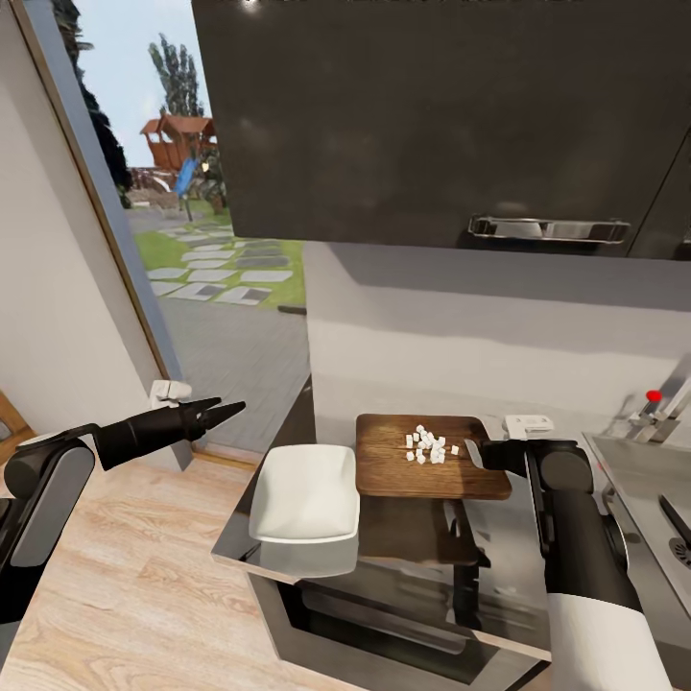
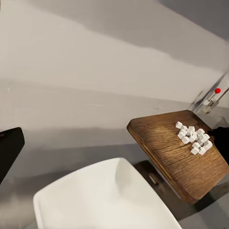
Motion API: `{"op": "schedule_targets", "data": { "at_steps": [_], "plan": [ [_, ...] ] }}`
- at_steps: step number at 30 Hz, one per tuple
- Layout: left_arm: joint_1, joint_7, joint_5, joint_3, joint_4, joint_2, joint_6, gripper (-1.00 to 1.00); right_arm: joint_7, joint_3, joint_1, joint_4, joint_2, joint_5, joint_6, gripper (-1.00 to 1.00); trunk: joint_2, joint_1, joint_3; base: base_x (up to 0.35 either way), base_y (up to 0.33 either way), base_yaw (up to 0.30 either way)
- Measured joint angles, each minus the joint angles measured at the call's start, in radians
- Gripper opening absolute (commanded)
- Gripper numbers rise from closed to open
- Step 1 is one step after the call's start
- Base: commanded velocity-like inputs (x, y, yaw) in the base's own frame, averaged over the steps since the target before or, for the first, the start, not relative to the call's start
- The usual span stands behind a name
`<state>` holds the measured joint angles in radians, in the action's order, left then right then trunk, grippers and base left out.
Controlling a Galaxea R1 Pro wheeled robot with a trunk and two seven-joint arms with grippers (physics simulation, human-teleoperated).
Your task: In the kitchen, take the Vidalia onion out of the sink, dice it on the chopping board with the paring knife, put the diced onion into the bowl on the countertop, then place both the paring knife and the chopping board into the sink.
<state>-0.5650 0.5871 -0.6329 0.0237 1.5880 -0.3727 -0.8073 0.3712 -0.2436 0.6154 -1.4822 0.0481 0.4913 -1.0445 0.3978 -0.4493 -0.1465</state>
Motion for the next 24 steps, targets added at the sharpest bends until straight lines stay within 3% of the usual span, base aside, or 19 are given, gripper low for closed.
{"op": "schedule_targets", "data": {
  "at_steps": [24],
  "plan": [
    [0.0,0.003,0.001,0.0,0.001,0.0,0.0,1.0,0.0,0.0,0.0,0.0,0.0,0.0,0.0,-1.0,0.0,0.0,0.022,0.0,0.0,0.0]
  ]
}}
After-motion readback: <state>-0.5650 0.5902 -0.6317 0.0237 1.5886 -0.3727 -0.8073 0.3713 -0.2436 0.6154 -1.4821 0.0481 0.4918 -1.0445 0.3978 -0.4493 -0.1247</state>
